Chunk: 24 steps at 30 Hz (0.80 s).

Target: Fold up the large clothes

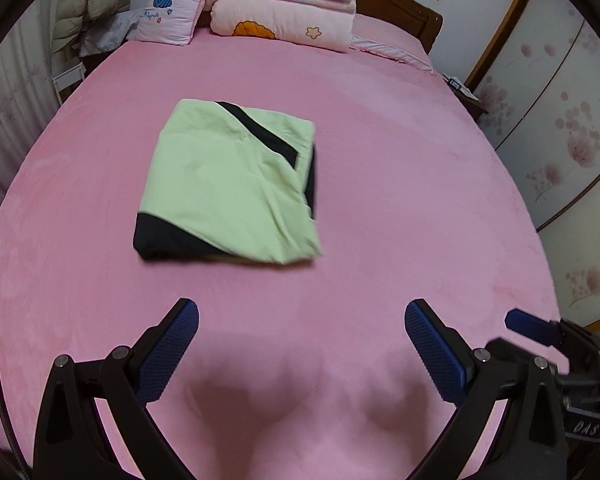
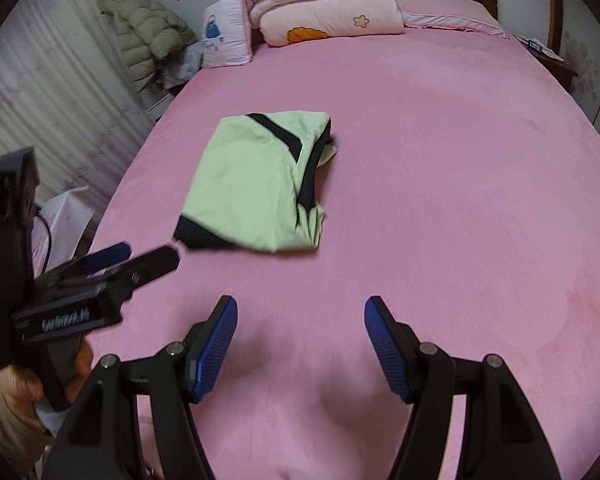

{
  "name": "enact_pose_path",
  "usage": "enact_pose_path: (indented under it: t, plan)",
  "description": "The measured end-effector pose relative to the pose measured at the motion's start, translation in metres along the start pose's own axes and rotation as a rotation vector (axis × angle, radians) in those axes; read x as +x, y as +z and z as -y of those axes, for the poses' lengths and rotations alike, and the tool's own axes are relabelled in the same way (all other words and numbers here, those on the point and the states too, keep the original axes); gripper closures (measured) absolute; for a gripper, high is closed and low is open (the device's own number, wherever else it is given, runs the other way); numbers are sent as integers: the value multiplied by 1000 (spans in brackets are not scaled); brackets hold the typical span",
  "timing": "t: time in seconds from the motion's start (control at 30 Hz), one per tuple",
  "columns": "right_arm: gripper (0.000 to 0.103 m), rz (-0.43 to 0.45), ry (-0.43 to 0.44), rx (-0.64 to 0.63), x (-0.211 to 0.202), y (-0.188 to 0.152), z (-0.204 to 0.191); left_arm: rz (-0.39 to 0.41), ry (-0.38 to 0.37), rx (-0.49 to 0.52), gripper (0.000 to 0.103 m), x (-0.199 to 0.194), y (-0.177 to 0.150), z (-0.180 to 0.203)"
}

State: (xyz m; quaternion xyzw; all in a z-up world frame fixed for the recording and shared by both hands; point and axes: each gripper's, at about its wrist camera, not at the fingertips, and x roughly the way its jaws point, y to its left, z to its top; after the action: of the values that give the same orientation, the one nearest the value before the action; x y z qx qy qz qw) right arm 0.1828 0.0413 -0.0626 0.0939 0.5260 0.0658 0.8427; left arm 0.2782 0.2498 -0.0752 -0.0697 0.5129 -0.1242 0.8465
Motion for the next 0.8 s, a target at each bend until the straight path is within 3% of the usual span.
enact_pose_path:
  t: [0.27,0.5,0.63,0.8]
  plan:
    - [37,-41,3,-13,-82,-63,27,7,-8,-4,1,-69,-58,70]
    - [37,-2,-50,0,-126,-100,52,1,30,46,1,-95,-98,119]
    - [37,45,-114,-7,-144,-121,56,-3,43,50,1,-101,-114,135]
    - [37,102,-133,38,-161,-137,67,-11,73,63,1,-105,-131,152]
